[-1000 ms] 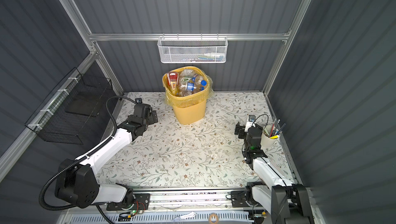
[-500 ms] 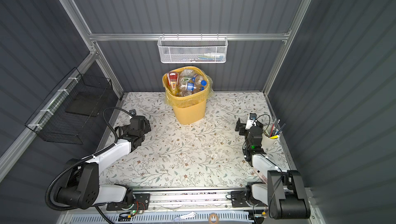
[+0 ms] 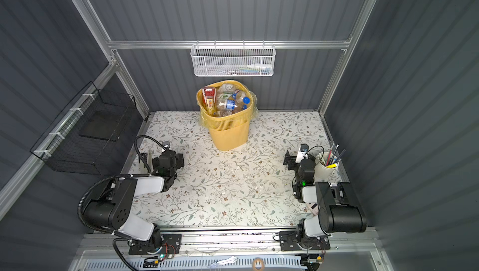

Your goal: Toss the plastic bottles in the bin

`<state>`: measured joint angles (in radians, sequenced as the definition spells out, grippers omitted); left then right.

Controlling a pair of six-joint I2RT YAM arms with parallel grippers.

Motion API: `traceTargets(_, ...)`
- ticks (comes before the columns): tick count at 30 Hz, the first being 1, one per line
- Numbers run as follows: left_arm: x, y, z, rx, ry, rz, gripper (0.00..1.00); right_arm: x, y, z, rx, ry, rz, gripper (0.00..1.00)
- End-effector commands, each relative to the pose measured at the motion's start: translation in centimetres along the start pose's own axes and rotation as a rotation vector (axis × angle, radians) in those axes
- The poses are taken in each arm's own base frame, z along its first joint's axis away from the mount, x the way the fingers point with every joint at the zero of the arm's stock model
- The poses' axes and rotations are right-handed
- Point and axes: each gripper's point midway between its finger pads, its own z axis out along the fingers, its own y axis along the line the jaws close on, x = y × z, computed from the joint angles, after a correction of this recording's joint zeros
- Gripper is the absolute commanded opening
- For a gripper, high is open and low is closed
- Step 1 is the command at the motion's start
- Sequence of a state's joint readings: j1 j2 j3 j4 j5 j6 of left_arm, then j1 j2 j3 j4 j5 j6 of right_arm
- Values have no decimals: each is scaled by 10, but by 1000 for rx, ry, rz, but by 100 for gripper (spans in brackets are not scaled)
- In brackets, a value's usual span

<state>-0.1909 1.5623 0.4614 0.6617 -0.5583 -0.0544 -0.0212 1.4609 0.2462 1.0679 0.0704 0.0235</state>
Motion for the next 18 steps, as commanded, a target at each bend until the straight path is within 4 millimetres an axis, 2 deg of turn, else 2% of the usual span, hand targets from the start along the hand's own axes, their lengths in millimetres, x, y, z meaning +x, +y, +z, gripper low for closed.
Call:
traceTargets(1, -21, -1, 5, 91, -129, -55, 100, -13, -3, 10, 17, -7, 21, 99)
traceTargets(3, -6, 2, 14, 123, -147, -102, 100, -14, -5, 11, 19, -4, 28, 99)
traceTargets(4, -11, 4, 14, 125, -195, -108, 100, -13, -5, 12, 18, 5, 30, 99)
traceTargets(5, -2, 0, 14, 152, -122, -96, 100, -13, -5, 12, 16, 0, 31, 99)
traceTargets(8, -6, 0, 23, 129, -119, -88, 100, -13, -6, 12, 16, 2, 33, 99)
traceTargets(9, -2, 0, 26, 117, -64, -91, 100, -13, -5, 12, 15, 1, 33, 99)
traceTargets(11, -8, 0, 26, 115, -113, -84, 100, -13, -5, 12, 15, 0, 33, 99)
traceTargets(18, -4, -2, 27, 119, -83, -78, 100, -13, -6, 12, 15, 1, 34, 99)
